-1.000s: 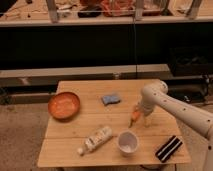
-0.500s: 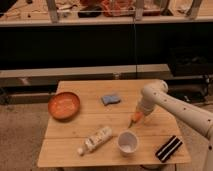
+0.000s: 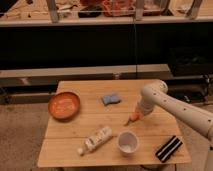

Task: Place the pepper in the ceramic bowl

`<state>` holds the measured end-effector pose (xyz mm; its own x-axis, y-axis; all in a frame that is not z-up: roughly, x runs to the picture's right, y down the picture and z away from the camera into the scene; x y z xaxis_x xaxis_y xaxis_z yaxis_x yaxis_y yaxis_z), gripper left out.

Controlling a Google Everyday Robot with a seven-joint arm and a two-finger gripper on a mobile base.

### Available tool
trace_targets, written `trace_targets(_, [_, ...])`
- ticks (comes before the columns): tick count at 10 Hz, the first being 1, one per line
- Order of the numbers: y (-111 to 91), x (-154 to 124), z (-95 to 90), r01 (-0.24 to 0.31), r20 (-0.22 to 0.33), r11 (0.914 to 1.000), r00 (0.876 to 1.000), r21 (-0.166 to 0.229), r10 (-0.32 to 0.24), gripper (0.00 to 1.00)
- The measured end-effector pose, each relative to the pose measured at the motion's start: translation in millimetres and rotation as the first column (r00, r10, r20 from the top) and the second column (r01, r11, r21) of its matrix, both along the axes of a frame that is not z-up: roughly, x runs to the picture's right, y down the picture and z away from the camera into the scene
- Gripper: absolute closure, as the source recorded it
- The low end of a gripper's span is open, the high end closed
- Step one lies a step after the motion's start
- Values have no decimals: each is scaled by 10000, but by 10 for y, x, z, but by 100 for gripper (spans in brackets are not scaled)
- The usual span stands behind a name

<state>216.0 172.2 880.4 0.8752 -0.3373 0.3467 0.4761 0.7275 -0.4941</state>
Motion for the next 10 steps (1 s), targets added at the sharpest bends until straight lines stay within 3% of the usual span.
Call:
trace_targets(2, [-89, -166, -117, 248, 223, 9997, 9994, 16, -249, 97])
trace_targets(5, [-62, -191, -131, 412, 365, 9991, 9985, 78, -415, 97])
trace_targets(10, [-230, -556, -280, 963, 718, 9950, 9926, 265, -980, 97])
